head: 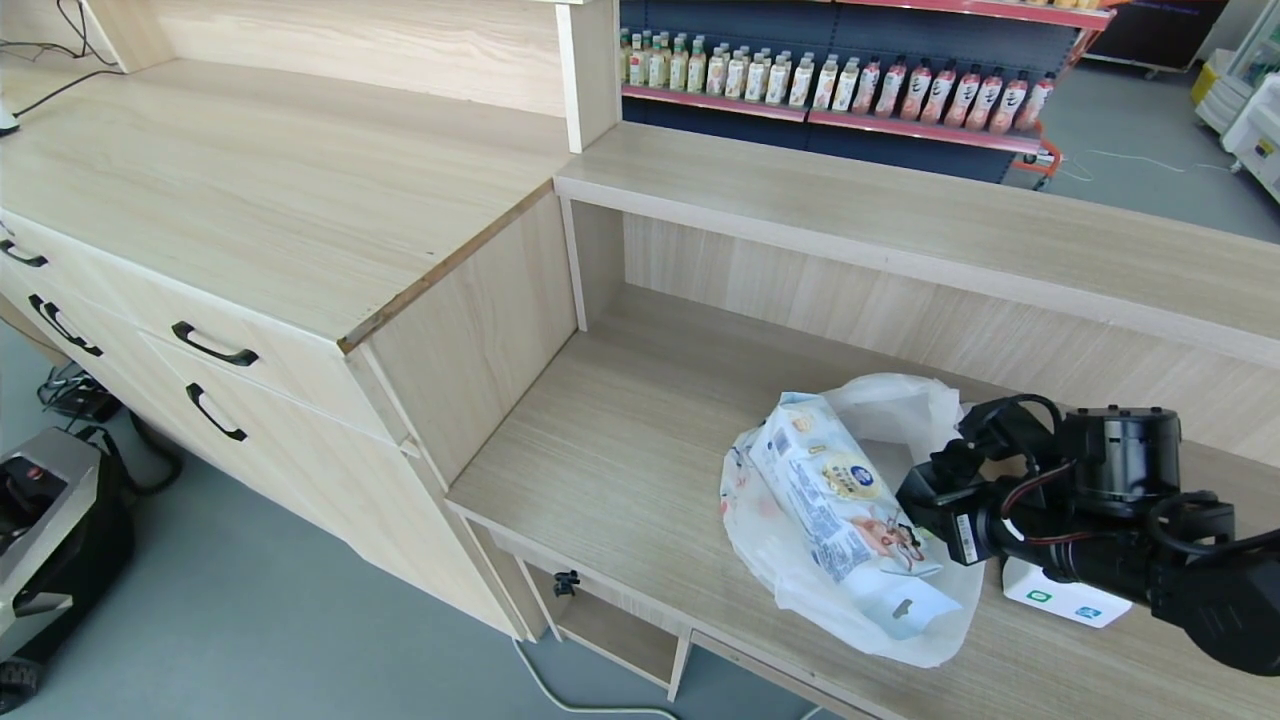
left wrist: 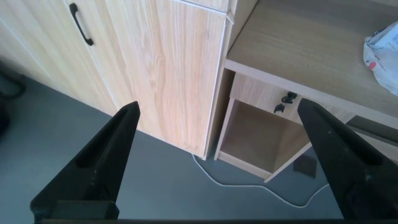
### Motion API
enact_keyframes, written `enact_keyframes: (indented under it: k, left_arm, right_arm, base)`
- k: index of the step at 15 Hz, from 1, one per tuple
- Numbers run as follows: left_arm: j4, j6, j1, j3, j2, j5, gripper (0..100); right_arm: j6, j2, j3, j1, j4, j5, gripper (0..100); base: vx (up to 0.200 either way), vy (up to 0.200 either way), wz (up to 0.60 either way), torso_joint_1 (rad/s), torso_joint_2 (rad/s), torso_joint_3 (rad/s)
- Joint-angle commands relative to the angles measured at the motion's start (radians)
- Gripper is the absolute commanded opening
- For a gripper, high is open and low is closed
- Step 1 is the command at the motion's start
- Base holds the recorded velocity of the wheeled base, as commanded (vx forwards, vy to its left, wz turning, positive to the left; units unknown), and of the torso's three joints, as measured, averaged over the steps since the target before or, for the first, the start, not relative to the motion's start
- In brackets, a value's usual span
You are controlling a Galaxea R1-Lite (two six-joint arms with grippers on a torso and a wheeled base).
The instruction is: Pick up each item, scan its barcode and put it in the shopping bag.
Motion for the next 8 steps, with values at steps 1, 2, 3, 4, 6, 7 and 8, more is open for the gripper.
enact_keyframes:
  k: [1, 2, 3, 4, 6, 7, 8]
  left_arm:
    - [0.000, -0.001, 0.000, 0.000, 0.000, 0.000, 100]
    - [0.000, -0.001, 0.000, 0.000, 0.000, 0.000, 100]
    - [0.000, -0.001, 0.000, 0.000, 0.000, 0.000, 100]
    - [0.000, -0.001, 0.000, 0.000, 0.000, 0.000, 100]
    - [0.000, -0.001, -0.001, 0.000, 0.000, 0.000, 100]
    - [0.000, -0.001, 0.000, 0.000, 0.000, 0.000, 100]
    - [0.000, -0.001, 0.000, 0.000, 0.000, 0.000, 100]
  right_arm:
    - [0.000, 0.009, 0.010, 0.000, -0.001, 0.000, 0]
    - [0.000, 0.012, 0.013, 0.000, -0.001, 0.002, 0]
    - [0.000, 0.014, 0.015, 0.000, 0.001, 0.000, 0]
    - [0.000, 0.017, 0.018, 0.000, 0.001, 0.000, 0]
    - [0.000, 0.023, 0.019, 0.000, -0.001, 0.000, 0]
    - [0.000, 0.024, 0.018, 0.000, -0.001, 0.000, 0]
    - [0.000, 0.027, 0.016, 0.000, -0.001, 0.000, 0]
  base:
    - [0.000, 0.000, 0.00, 0.000, 0.00, 0.000]
    - [0.000, 0.000, 0.00, 0.000, 0.00, 0.000]
    - [0.000, 0.000, 0.00, 0.000, 0.00, 0.000]
    - [0.000, 0.000, 0.00, 0.000, 0.00, 0.000]
    - [0.000, 0.000, 0.00, 0.000, 0.00, 0.000]
    - [0.000, 0.000, 0.00, 0.000, 0.00, 0.000]
    - [0.000, 0.000, 0.00, 0.000, 0.00, 0.000]
